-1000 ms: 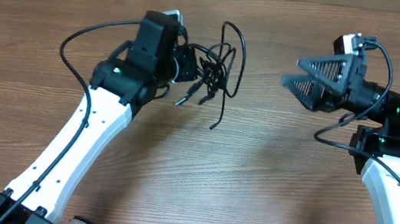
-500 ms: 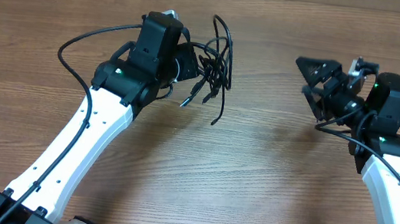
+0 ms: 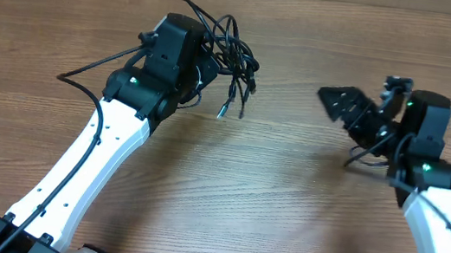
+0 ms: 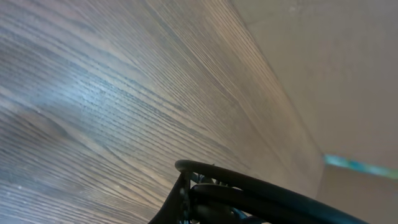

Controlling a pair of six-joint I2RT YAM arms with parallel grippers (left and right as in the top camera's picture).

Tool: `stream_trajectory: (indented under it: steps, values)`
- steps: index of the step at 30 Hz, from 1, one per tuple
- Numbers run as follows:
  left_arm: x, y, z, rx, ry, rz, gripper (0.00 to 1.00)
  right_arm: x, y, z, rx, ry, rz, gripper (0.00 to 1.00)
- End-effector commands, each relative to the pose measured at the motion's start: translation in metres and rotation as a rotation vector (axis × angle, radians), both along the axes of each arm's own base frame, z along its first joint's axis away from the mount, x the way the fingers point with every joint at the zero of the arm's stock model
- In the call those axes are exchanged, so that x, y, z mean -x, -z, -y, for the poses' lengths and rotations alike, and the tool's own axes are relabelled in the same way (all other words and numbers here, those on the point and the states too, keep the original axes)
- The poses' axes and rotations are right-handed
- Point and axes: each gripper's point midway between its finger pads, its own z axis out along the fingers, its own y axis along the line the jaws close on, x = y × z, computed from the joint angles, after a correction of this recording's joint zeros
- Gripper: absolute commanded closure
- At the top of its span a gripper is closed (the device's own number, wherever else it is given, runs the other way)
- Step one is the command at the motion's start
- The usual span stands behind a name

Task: Untangle cables
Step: 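Move the right gripper left toward the bundle held by the left gripper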

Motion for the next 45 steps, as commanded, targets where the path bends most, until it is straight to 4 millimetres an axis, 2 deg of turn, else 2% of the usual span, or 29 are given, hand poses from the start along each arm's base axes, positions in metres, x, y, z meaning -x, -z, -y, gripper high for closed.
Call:
stream_trajectory:
  steps: [1, 5, 10, 13, 16, 18, 23, 37, 45]
  values:
    - [-0.001, -0.001, -0.003, 0.032, -0.055, -0.006, 0.96, 0.021, -0.037, -0.033, 0.048, -0.135, 0.165, 0.00]
    - [0.003, 0.001, 0.001, 0.044, -0.033, -0.029, 0.96, 0.043, -0.058, -0.063, 0.046, -0.237, 0.246, 0.00]
    - [0.010, 0.000, 0.018, -0.013, 0.124, 0.004, 0.96, 0.059, -0.061, -0.086, 0.073, -0.329, 0.289, 0.00]
    - [0.017, -0.001, 0.034, -0.073, 0.279, 0.043, 0.96, 0.058, -0.060, -0.088, 0.101, -0.324, 0.303, 0.02]
    - [0.025, -0.001, 0.048, -0.130, 0.396, 0.079, 0.96, 0.062, -0.062, -0.091, 0.085, -0.346, 0.306, 0.12]
    - [0.029, 0.000, 0.055, -0.164, 0.450, 0.096, 0.96, 0.066, -0.063, -0.095, 0.067, -0.373, 0.307, 0.17]
    - [0.038, -0.001, 0.070, -0.180, 0.506, 0.112, 0.96, 0.076, -0.073, -0.104, 0.013, -0.442, 0.328, 0.20]
    - [0.050, -0.001, 0.089, -0.181, 0.554, 0.122, 0.96, 0.092, -0.100, -0.106, -0.040, -0.477, 0.404, 0.21]
    - [0.068, -0.001, 0.111, -0.197, 0.654, 0.140, 0.96, 0.074, -0.096, -0.094, 0.026, -0.368, 0.412, 0.21]
